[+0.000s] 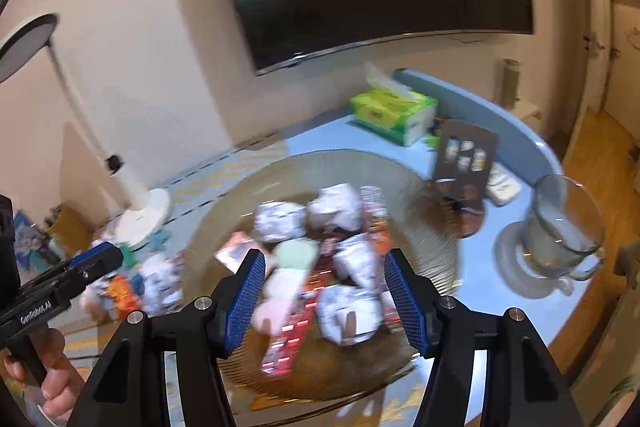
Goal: Organize objects
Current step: 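Carry the pink box and snack stick into the amber glass bowl and release both, then grasp the pastel plush skewer with the left tool while the right tool grasps an orange snack bag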
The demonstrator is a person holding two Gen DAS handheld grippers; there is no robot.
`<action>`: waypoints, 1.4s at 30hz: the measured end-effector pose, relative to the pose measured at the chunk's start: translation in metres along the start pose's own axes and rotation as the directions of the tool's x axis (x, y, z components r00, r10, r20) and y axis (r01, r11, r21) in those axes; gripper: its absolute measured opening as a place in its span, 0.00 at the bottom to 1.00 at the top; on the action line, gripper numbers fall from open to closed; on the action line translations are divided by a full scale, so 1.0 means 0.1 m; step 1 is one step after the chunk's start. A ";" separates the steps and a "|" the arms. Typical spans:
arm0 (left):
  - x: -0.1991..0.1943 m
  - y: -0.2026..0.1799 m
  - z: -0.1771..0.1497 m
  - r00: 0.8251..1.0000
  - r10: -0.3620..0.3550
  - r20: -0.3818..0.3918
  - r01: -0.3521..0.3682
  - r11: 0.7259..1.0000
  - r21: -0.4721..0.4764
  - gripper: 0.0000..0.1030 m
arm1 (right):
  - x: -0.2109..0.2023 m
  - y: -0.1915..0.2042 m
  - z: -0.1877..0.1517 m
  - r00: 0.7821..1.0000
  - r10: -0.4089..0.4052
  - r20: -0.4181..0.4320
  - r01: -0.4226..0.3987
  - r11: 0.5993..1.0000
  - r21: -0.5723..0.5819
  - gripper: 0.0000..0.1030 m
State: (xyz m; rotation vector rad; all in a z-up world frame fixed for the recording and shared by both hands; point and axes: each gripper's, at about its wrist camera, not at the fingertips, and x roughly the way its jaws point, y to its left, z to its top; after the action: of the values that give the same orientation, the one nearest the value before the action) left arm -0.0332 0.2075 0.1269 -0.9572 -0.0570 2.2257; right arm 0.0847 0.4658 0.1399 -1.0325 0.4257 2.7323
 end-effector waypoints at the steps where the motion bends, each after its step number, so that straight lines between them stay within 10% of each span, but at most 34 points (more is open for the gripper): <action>1: -0.13 0.13 -0.04 1.000 0.024 0.016 -0.023 0.999 -0.028 0.44 | -0.01 0.09 -0.01 1.000 0.023 -0.002 -0.023 1.000 -0.014 0.59; 8: -0.91 1.12 -0.31 0.981 0.164 0.103 -0.132 0.955 -0.266 0.44 | -0.01 0.85 -0.12 0.986 0.164 -0.038 -0.168 0.977 -0.134 0.60; 13: -1.03 1.93 -0.60 0.961 0.277 0.016 -0.238 0.853 -0.465 0.45 | 0.21 1.41 -0.34 0.968 0.218 -0.125 -0.240 0.949 -0.206 0.61; 18: -0.67 2.54 -0.89 0.991 0.131 -0.032 -0.119 0.741 -0.661 0.45 | 0.57 1.91 -0.60 0.932 0.271 -0.242 -0.331 0.907 -0.261 0.61; 22: -0.31 2.58 -0.84 0.992 0.111 -0.059 -0.123 0.754 -0.646 0.45 | 0.95 2.34 -0.79 0.901 0.277 -0.333 -0.384 0.867 -0.319 0.61; 33: -0.32 2.68 -0.81 0.993 0.060 0.100 0.025 0.728 -0.685 0.57 | 1.65 2.84 -0.87 0.908 0.210 -0.362 -0.361 0.829 -0.426 0.60; 42: -0.03 2.48 -0.73 0.995 0.093 -0.031 -0.092 0.775 -0.625 0.81 | 1.78 2.97 -0.98 0.932 0.162 -0.325 -0.316 0.802 -0.507 0.38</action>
State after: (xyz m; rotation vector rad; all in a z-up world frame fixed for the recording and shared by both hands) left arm -0.1295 0.0027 0.0021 -1.3250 -0.8206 2.3351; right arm -0.0684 0.1677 0.0093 -1.5974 -0.2542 3.0334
